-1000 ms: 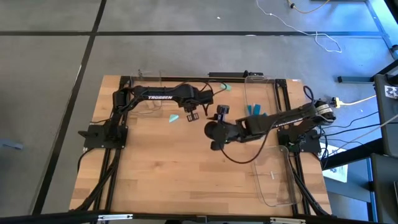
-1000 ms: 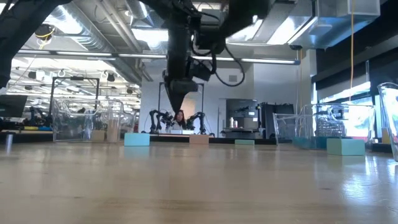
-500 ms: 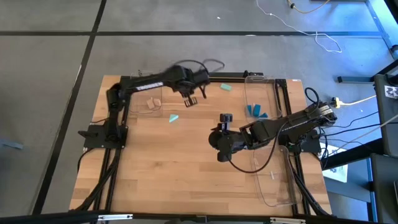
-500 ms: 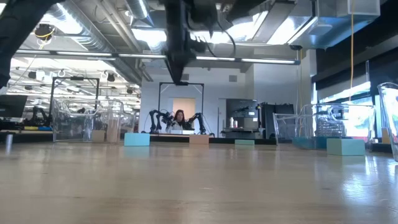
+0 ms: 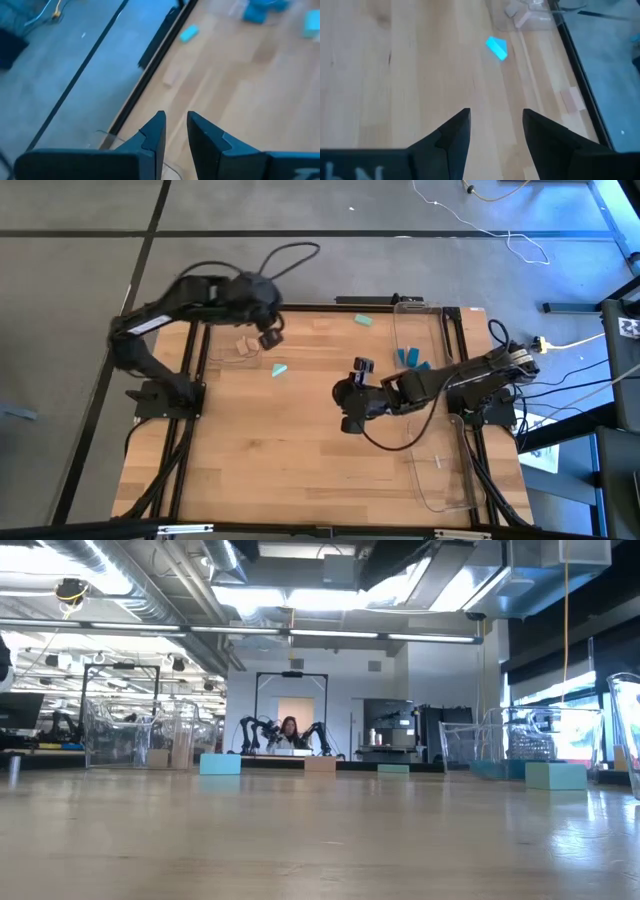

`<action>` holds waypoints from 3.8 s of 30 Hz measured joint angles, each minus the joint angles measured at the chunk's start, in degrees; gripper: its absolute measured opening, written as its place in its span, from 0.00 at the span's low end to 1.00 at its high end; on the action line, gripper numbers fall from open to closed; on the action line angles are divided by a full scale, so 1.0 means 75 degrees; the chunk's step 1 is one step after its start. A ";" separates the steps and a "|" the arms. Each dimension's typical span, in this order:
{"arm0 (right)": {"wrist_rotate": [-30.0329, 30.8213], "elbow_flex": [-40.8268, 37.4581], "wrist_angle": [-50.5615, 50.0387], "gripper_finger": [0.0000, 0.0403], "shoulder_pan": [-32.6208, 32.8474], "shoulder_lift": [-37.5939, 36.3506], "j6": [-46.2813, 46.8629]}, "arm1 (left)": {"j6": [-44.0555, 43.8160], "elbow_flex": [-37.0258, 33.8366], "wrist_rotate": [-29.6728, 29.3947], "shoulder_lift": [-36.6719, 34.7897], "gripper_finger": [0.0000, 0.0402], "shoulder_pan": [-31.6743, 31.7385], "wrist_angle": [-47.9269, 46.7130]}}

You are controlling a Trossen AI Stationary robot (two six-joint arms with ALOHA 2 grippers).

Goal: Sort & place blocks by color
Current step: Put the top left light blue block into the bottom right transparent bin

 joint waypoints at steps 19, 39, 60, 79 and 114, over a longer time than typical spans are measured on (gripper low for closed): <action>-0.3180 -0.0009 0.4581 0.45 -0.2153 0.2150 -0.2011 | -0.1599 -0.0018 -0.0656 -0.0921 0.18 -0.2199 -0.1474; -0.3967 -0.0012 0.7330 0.45 -0.3436 0.4477 -0.2549 | -0.2168 -0.0018 -0.1189 -0.0918 0.18 -0.2247 -0.2021; -0.4373 -0.0009 0.8158 0.45 -0.3810 0.5089 -0.2679 | -0.2134 -0.0018 -0.1407 -0.0918 0.18 -0.2247 -0.2181; -0.4442 -0.0009 0.8189 0.45 -0.3900 0.5089 -0.3019 | -0.2130 -0.0018 -0.1407 -0.0918 0.18 -0.2247 -0.2176; -0.5136 0.0003 0.9105 0.45 -0.3979 0.5599 -0.3032 | -0.2133 -0.0018 -0.1409 -0.0918 0.18 -0.2247 -0.2165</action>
